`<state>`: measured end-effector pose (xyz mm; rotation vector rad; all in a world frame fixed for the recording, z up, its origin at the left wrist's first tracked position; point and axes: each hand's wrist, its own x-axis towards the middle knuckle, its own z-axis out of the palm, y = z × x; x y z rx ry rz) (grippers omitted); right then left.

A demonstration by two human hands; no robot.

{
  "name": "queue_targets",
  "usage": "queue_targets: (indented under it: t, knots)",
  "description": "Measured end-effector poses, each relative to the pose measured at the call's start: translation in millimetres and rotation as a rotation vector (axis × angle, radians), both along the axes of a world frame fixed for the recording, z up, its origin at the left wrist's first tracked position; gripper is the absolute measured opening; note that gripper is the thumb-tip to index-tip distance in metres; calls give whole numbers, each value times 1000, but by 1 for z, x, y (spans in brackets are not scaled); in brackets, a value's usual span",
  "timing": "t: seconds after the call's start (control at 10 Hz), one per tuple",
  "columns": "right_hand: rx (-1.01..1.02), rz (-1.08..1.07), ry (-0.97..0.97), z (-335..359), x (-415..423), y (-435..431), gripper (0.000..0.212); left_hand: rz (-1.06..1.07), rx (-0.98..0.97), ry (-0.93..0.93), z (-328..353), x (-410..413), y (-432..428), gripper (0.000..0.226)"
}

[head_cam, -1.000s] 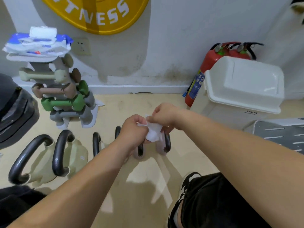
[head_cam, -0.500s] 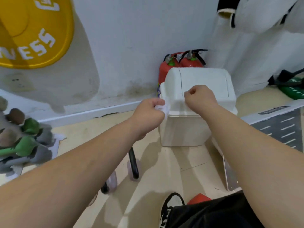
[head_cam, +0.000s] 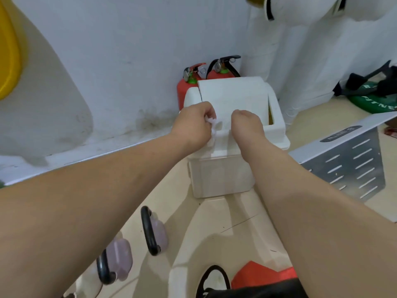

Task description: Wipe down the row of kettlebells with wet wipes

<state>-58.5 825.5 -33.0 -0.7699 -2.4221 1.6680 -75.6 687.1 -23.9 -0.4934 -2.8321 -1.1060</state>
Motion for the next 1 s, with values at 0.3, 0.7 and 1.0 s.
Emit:
queue_targets:
  t: [0.3,0.7,1.0]
  knots:
    - [-153,-123,4,-4,-9,-2,42,-295,-792,82,-13,-14,32,33]
    - [2,-188,113,5,-8,-5,30,-252,-841,299,5,-24,35,44]
    - [43,-88,93,12,-3,-11,61,-169,-692,107,12,-51,14,56]
